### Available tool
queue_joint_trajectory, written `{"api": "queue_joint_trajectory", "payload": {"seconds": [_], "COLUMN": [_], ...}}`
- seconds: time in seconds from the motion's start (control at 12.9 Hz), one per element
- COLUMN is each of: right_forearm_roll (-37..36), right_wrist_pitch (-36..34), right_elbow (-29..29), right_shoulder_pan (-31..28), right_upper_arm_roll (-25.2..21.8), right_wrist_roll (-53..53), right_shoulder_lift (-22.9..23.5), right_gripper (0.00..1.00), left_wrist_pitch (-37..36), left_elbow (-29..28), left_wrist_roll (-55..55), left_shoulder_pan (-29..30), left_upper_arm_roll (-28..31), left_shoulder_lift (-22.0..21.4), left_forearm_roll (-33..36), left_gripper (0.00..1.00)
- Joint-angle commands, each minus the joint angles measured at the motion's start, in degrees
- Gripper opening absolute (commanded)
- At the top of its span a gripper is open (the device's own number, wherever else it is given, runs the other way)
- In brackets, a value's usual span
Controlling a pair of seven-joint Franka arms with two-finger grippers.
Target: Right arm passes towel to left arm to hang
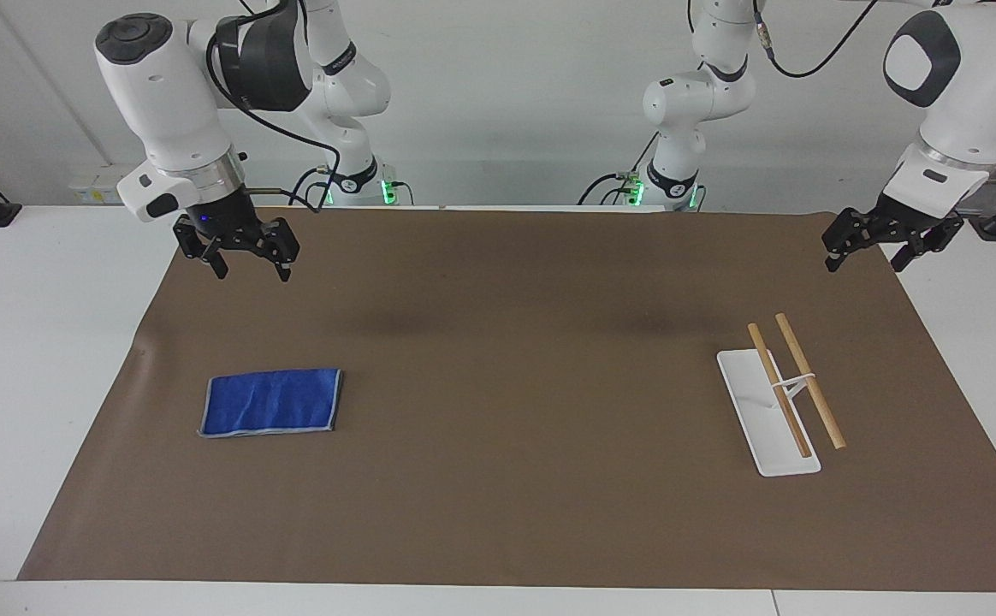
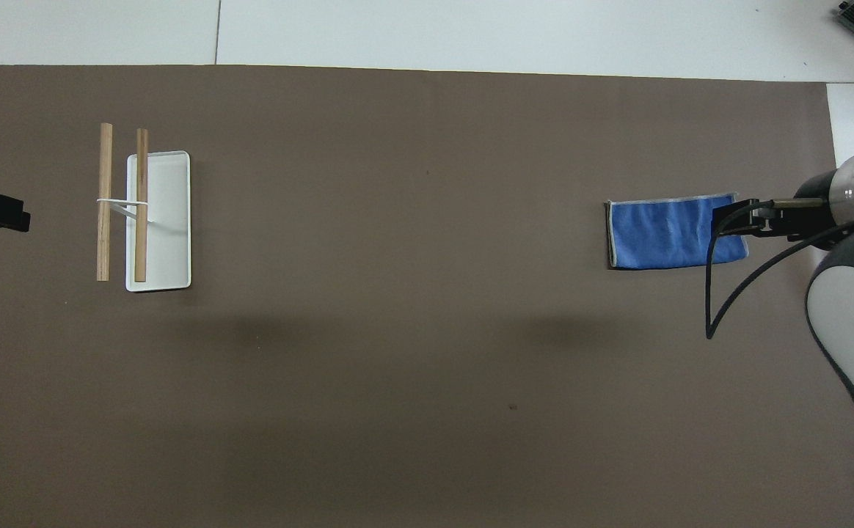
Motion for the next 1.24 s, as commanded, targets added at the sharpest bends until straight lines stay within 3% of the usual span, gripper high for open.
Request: {"api": "queue_joint_trajectory", "payload": {"seconds": [0.0,0.62,0.93,1.16], "right_forearm_roll": [1.29,1.29,1.29,1.29], "right_wrist_pitch": [0.34,1.48,7.53,16.22], "right_elbow": [-1.60,-1.77,-3.44,-6.69], "right_shoulder_pan": [-0.96,-2.10,-4.29,-5.70], "right_upper_arm_roll": [0.28,0.28,0.28,0.28], "right_wrist_roll": [-2.05,-1.88,-2.40,-4.59], "right_shoulder_lift": [-1.54,-1.37,1.78,5.91], "right_gripper": [1.00,1.00,1.00,1.00], "left_wrist_pitch": [0.40,0.40,0.40,0.40], "left_elbow": [-1.74,-1.74,-1.74,-1.74], "left_wrist_roll": [-0.40,-0.40,-0.40,-0.40], "left_shoulder_pan": [0.54,0.62,0.62,0.62], "left_upper_arm_roll": [-0.34,-0.34,-0.34,-0.34], "left_shoulder_lift": [-1.50,-1.50,-1.50,-1.50], "left_forearm_roll": [0.83,0.83,0.83,0.83], "left_gripper": [1.00,1.00,1.00,1.00]}}
